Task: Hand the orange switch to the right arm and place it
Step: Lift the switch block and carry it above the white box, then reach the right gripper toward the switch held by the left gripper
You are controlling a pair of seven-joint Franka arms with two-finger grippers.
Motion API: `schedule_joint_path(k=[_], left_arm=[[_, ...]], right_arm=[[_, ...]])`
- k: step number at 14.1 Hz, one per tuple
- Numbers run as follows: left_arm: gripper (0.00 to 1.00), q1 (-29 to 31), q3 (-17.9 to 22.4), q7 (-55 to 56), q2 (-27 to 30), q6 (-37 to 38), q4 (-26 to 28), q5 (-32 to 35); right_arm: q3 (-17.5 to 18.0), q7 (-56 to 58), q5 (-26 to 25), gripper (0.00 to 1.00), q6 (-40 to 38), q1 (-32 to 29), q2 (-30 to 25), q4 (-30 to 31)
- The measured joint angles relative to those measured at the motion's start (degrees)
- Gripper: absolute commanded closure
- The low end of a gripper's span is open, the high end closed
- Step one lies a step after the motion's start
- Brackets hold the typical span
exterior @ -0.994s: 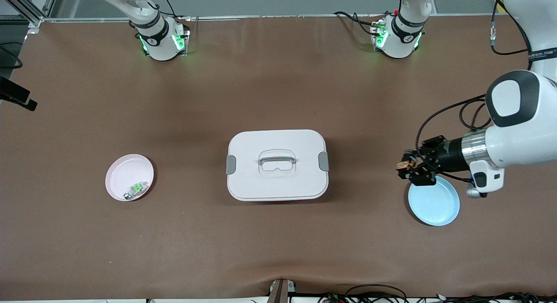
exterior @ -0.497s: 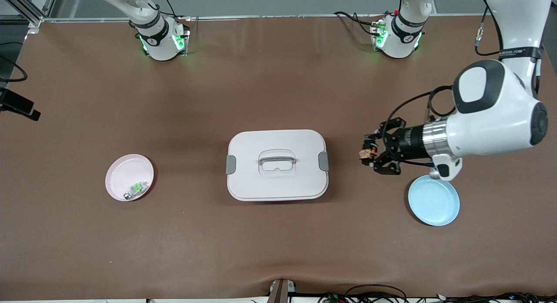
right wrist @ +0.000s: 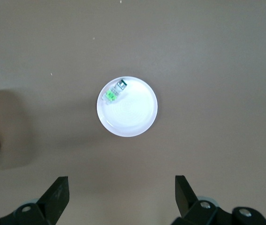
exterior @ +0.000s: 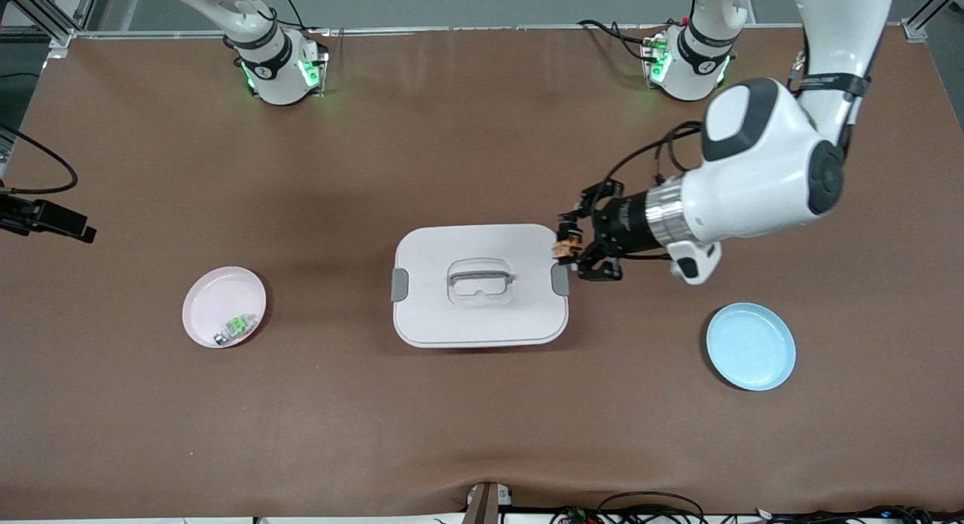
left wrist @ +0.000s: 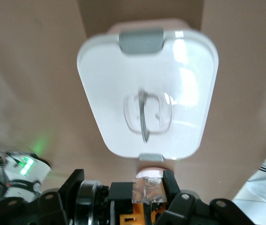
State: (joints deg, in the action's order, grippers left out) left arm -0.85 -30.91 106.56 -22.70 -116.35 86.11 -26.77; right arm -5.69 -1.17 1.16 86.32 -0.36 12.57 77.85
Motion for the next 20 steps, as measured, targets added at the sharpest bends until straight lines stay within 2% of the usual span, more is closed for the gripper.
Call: schedule_joint_path(k=[3,6,10,13,17,20], left_arm=[[0.91,-5.5,0.0,3.3,-0.1,-3.8,-0.6,0.0],[0.91,-9.7,0.1,4.6,-0.1,-8.2,-0.7,0.0],[0.91,-13.2,0.1,5.3,-0.2,-9.3,-1.1,0.6],[0.91,-15.2,0.1,7.5,-0.3,-10.5,-1.5,3.3],[0.91,-15.9,0.1,8.0,-2.0,-12.7,-1.6,5.3],[0.91,-15.9,0.1,8.0,-2.5,-13.0,-1.8,5.4]], right_arm=[[0.4,0.0,1.8,0.00,-0.2,0.7,2.7,0.3],[0.6,0.0,9.7,0.00,-0.6,1.9,3.7,0.8],[0.6,-0.4,20.8,0.00,-2.2,2.3,3.3,0.9],[0.6,-3.4,27.4,0.00,-2.3,2.9,1.6,2.3],[0.7,-5.1,31.5,0.00,-1.6,4.6,-2.3,4.8],[0.8,-6.7,34.1,0.00,4.2,6.8,-6.7,10.9]])
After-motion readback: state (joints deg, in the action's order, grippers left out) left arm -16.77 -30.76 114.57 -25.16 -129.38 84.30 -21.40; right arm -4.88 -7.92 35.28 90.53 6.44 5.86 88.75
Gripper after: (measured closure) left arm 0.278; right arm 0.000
